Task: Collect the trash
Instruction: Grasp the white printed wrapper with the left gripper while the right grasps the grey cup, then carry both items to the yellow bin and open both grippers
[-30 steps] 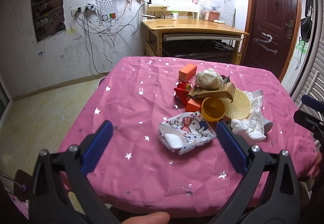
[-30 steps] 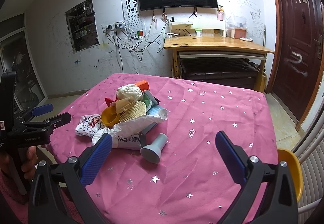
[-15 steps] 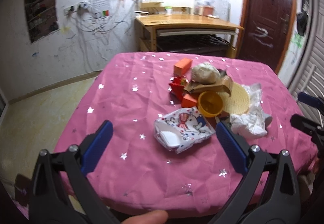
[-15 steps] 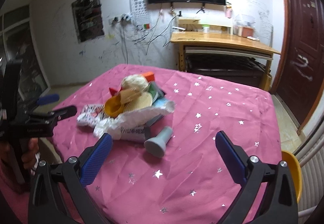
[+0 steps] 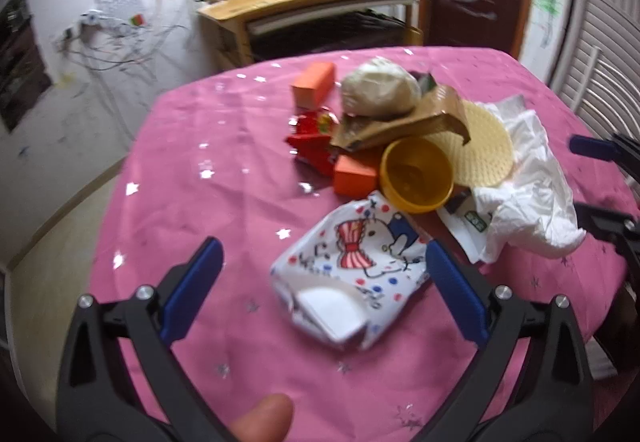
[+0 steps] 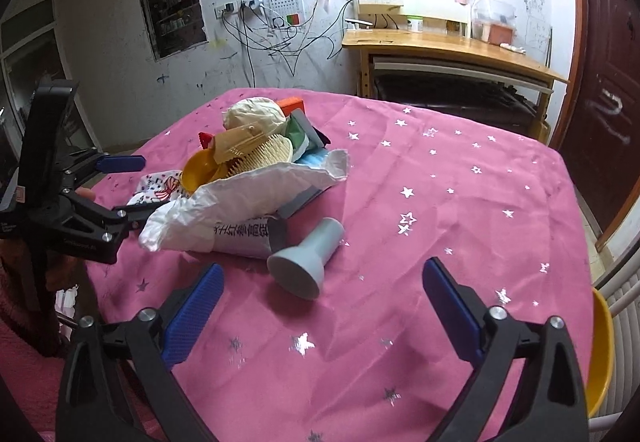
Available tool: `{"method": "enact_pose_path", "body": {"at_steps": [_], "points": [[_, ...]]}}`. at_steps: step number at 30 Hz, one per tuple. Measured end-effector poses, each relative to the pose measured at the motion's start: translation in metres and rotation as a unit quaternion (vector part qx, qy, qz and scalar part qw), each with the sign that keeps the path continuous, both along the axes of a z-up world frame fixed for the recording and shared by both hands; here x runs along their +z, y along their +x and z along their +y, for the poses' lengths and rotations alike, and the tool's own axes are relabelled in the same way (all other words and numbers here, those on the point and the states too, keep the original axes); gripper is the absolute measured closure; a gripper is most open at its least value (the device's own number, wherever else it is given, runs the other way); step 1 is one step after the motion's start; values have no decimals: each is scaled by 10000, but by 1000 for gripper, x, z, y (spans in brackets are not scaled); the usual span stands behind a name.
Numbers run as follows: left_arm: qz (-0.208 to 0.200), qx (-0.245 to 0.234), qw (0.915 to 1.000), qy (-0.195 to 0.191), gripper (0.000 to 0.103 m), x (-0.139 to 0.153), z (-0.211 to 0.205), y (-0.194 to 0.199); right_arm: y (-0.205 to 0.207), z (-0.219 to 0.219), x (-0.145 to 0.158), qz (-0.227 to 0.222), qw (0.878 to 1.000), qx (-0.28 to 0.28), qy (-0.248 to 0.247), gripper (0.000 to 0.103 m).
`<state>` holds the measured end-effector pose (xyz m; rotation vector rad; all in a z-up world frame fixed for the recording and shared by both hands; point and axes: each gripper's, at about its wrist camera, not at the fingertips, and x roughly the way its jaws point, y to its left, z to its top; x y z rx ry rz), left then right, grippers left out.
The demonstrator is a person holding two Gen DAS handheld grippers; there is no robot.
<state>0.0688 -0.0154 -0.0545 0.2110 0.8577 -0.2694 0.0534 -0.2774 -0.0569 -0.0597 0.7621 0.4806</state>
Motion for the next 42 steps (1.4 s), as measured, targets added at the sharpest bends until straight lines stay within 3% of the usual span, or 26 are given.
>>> {"method": "enact_pose_path", "body": {"at_steps": [5,7,10,14,16,21,26,32,37,42], "points": [[115,-463,9988,-140,23,0,2,5,11,12,-5,180,9995,91,-260,44],[228,-662,9969,-354,39,0,5,5,14,16,-7,229,9990,109,-357,53],[287,-817,9950,-494,50,-2,5,6,17,18,-12,300,9984,167,-449,69],[305,-796,9943,-633,63,-6,9,0,20,12,-13,345,9989,94,-318,74],[263,-685,9951,-659,81,-4,10,-1,20,6,-11,336,9992,-5,-227,74],[189,-433,9958,-781,95,1,20,-8,16,-14,-6,229,9994,-263,-70,74],[47,-239,9975,-668,99,9,19,-17,15,-42,-1,162,9982,-543,177,74],[-479,29,9969,-621,99,46,24,-31,12,-81,15,-94,9957,-856,335,74],[-922,-262,9938,-571,99,88,-6,-33,16,-124,26,-289,9901,-1322,371,74],[-995,-850,9890,-697,99,112,-71,-22,18,-181,25,-350,9807,-1875,433,74]]}}
